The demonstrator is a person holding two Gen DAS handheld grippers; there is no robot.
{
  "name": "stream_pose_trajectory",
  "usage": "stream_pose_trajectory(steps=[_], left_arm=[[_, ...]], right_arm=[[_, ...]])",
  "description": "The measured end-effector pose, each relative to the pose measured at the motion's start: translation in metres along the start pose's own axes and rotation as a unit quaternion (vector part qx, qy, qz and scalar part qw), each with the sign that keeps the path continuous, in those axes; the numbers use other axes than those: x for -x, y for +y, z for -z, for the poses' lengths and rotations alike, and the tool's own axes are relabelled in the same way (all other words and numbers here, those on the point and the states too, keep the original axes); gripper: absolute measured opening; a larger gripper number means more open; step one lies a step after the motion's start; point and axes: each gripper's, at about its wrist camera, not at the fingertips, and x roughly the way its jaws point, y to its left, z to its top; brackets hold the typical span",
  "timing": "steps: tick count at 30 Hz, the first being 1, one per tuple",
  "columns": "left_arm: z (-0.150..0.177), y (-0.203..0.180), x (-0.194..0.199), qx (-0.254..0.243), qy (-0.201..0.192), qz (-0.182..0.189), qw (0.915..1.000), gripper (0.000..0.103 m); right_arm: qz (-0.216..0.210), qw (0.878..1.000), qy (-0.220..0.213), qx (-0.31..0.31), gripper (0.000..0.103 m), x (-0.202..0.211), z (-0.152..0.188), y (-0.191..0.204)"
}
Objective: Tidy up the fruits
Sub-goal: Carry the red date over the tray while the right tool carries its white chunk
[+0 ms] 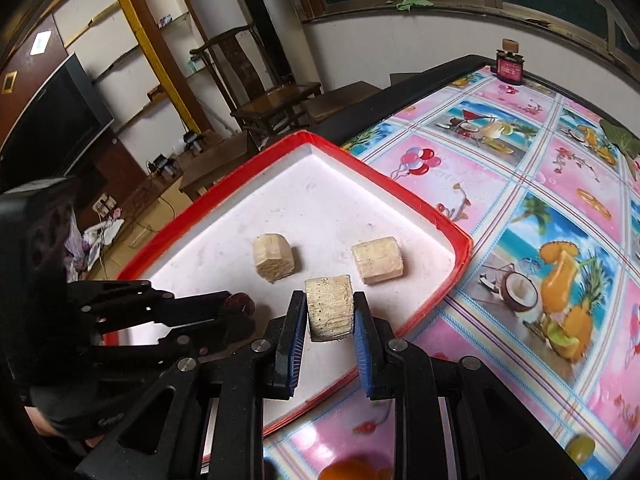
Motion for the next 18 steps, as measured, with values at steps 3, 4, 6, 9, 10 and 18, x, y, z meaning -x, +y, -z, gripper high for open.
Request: stream_pose_trajectory(steps=[3,4,6,9,10,18], left_arm=[[0.0,-0.003,-0.002,-0.005,0.0,0.003,1.0,0.019],[0.001,-0.004,-0.002,-0.006,0.001,0.005,1.0,0.019],[0.001,-0.007,-0.004,-0.01,0.003,0.007,0.9999,0.019],[0.002,-0.01,-0.008,-0.017,0.005,0.005,0.9998,0.019],[0.002,-0.01,-0.009,-0.017,0.006,0.005,0.9998,0.019],[0.002,-0.008,-0.008,-0.015,0.004,0.007,0.9999,0.019]], right_arm=[[0.009,1.0,0.007,0.011,0.023,-0.009,0.0,-0.001],[0.012,1.0,0.011,0.012,0.023,-0.013,-0.001,-0.003],[0.017,1.0,0.013,0.011,0.023,-0.016,-0.001,-0.006],[0.018,1.0,0.01,0.01,0.023,-0.02,-0.002,-0.011],[0.02,1.0,0.01,0.012,0.023,-0.021,-0.002,-0.011],[0.023,0.999,0.004,0.025,0.023,-0.023,-0.001,-0.009]])
